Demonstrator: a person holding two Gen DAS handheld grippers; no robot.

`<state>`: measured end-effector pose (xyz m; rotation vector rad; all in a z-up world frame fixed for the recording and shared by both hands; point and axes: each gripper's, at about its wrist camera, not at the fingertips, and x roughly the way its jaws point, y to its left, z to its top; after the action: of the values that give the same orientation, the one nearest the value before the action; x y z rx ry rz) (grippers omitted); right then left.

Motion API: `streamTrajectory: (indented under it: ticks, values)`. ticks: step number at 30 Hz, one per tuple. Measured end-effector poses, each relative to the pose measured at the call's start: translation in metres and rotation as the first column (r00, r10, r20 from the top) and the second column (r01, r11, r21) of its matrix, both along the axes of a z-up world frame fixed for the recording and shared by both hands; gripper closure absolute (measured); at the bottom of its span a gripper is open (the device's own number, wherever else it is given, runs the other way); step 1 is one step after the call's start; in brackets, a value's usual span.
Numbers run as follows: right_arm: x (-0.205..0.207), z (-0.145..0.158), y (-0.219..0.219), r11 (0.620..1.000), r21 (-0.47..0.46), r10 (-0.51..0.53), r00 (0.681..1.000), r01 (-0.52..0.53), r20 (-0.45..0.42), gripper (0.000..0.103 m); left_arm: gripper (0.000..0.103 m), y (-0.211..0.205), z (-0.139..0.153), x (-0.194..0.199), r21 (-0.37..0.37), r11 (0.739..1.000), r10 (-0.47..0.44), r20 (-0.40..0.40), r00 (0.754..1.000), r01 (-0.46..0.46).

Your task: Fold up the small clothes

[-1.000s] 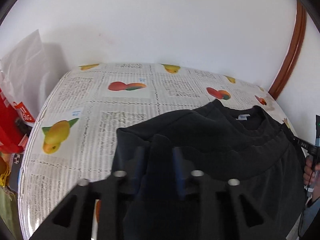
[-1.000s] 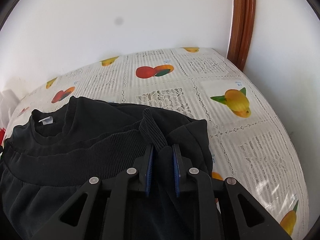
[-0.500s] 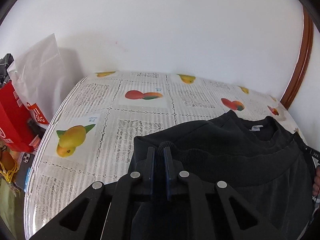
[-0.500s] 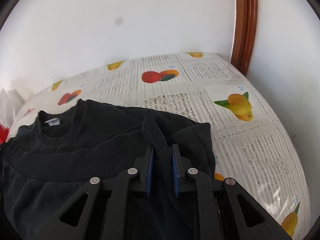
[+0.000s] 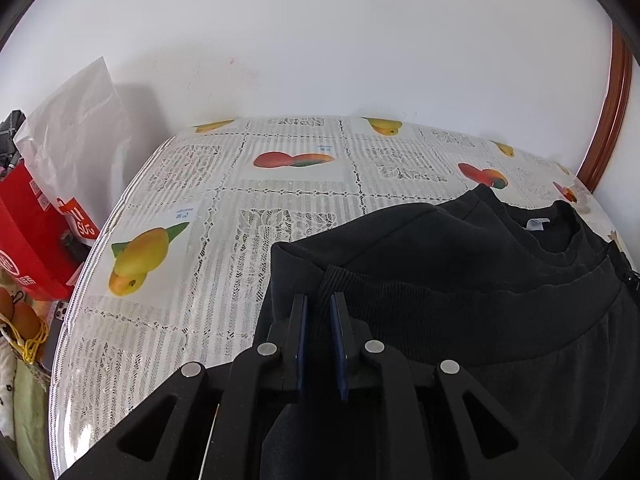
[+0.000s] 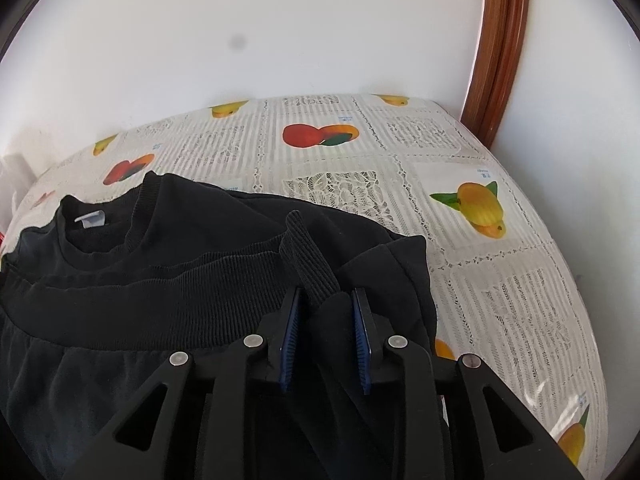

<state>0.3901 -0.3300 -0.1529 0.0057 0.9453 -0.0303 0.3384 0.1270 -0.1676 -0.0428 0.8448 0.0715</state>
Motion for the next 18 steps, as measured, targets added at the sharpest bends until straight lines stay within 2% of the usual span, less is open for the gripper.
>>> streamTrajectory:
  ticks: [7, 18]
  values:
    - [-0.0006, -0.0005, 0.0022, 0.999, -0.034, 0.002, 1.0, -0.002, 0.0, 0.076, 0.089, 0.0017, -0.0029, 0.0005, -0.007, 1.0, 0.0, -0.004, 1.0, 0.0]
    - [-0.0006, -0.0002, 0.0096, 0.994, -0.105, 0.009, 1.0, -0.009, 0.002, 0.076, 0.087, -0.0025, -0.0059, 0.0013, 0.032, 0.999, 0.003, -0.011, 1.0, -0.003]
